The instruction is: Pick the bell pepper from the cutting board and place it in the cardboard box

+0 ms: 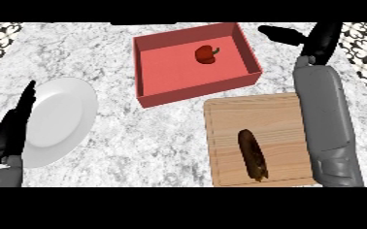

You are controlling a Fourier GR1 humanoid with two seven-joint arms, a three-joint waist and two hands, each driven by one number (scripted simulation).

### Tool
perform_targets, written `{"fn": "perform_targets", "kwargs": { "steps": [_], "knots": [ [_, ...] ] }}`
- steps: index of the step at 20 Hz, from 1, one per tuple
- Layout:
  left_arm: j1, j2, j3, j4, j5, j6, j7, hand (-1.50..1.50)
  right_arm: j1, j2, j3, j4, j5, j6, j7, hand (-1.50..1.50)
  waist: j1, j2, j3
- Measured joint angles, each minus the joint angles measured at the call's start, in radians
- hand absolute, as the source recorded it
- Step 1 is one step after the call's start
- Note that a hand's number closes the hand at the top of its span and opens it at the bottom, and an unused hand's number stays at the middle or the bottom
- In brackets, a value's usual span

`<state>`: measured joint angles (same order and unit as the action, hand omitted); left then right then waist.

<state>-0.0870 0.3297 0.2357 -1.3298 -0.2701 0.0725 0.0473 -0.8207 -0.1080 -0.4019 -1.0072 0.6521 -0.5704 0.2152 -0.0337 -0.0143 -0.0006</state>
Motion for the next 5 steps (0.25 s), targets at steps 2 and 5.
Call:
{"fn": "perform_targets", "kwargs": {
  "steps": [2, 5],
  "knots": [
    [0.004, 0.002, 0.0, -0.015, 0.002, -0.006, 0.011, 0.0, 0.081, -0.014, 0.018, -0.124, -0.01, 0.058, 0.036, -1.5, -0.001, 0.0, 0.0],
    [0.017, -0.001, -0.001, -0.034, -0.001, -0.005, 0.015, 0.0, 0.212, -0.039, 0.042, -0.304, -0.04, 0.169, 0.085, -1.5, -0.001, 0.0, 0.0]
  ]
}}
